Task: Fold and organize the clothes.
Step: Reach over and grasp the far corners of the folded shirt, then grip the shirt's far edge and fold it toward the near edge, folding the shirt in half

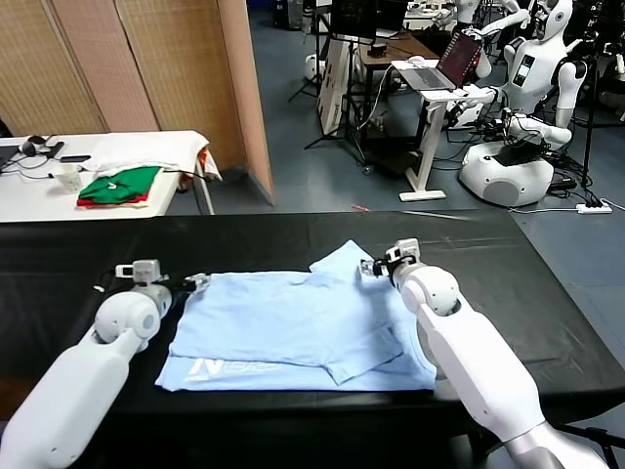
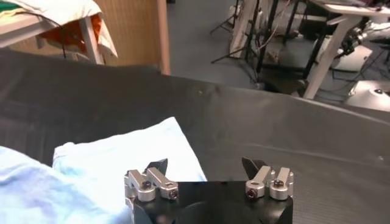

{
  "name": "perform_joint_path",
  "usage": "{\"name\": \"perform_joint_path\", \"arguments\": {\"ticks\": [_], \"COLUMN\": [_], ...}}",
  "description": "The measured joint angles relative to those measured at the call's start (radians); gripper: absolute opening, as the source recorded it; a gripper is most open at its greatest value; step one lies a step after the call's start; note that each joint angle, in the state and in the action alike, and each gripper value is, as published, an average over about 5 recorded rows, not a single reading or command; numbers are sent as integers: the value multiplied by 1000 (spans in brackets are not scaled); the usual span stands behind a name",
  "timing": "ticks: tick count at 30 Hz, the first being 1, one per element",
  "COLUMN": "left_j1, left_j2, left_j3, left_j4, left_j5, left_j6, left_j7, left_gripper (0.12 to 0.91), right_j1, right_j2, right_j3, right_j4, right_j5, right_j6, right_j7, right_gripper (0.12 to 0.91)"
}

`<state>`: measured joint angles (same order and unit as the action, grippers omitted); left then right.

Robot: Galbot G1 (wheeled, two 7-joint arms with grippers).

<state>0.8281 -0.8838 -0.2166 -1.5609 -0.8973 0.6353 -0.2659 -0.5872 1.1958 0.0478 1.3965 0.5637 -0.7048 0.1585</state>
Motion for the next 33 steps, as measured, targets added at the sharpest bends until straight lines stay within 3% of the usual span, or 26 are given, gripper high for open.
{"name": "perform_joint_path", "arguments": {"ticks": [4,8,12,16,19,21,33], "left_j1": [-3,-7,-6,-4,-5,-7,-21], "left_j2": [-3,-10,-12,-11,-10,-8,4], "left_j3": [10,13,13,13,14,15,11], "left_j4": [7,18,27,29,29,29,-12], "left_j5": [7,8,9,9,9,8,-7], "left_j6": [-1,-4,-5,-5,-5,-4,-6], "left_j7": [14,20,22,24,28,29,31], "left_gripper": [875,768,634,430,288,234,150], "right_j1": [0,-1,5,12,14,12,-25], "right_j2": [5,9,12,18,21,23,-1], "right_j3": [0,-1,-4,-4,-1,4,45], "right_j4": [-15,-23,-34,-49,-55,-54,18], "right_j5": [-2,-5,-7,-7,-7,-7,-1], "right_j6": [0,1,2,2,9,22,142], "right_j7": [-5,-15,-26,-31,-31,-31,-32], "right_gripper": [800,714,510,264,165,147,141]}}
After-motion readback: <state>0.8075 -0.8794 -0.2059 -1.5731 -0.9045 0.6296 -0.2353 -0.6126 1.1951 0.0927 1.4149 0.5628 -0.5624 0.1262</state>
